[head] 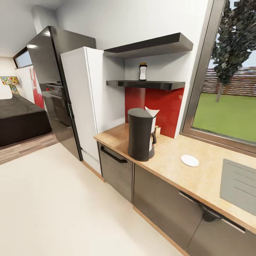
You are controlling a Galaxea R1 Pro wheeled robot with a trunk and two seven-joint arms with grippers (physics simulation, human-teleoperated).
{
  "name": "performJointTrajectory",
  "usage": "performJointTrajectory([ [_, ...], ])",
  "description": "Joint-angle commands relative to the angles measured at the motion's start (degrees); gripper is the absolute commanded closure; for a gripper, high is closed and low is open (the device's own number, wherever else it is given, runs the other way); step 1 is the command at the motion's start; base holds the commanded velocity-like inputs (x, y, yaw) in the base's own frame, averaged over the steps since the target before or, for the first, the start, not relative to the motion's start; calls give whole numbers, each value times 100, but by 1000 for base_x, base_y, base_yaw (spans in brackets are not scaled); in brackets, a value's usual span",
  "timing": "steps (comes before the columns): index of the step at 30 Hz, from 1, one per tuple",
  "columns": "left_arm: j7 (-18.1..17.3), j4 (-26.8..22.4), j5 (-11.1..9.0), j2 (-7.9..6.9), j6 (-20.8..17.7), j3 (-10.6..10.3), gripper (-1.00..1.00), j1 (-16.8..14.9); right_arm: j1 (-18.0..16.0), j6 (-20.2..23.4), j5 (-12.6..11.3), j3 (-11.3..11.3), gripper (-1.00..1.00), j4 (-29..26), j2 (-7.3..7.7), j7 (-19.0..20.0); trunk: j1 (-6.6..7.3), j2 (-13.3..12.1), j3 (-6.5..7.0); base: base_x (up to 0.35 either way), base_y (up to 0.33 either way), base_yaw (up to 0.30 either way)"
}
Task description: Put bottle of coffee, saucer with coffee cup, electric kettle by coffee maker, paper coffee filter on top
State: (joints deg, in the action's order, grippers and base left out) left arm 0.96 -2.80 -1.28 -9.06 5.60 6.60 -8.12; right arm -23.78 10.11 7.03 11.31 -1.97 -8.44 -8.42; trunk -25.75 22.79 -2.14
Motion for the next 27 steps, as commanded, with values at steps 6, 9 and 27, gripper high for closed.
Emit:
performJointTrajectory([
  [6, 7, 7, -18, 0, 20, 29, -100, -6, 428, -497, 178, 38, -100, 44, 98, 71, -4, 12, -12, 0, 0, 0],
  [9, 8, 7, -20, 2, 20, 33, -100, -6, 453, -520, 182, 38, -100, 41, 118, 76, -4, 12, -12, 0, 0, 0],
  [27, 9, 8, -46, 0, 20, 71, -100, -6, 476, -536, 171, 38, -100, 39, 115, 96, -4, 12, -12, 0, 0, 0],
])
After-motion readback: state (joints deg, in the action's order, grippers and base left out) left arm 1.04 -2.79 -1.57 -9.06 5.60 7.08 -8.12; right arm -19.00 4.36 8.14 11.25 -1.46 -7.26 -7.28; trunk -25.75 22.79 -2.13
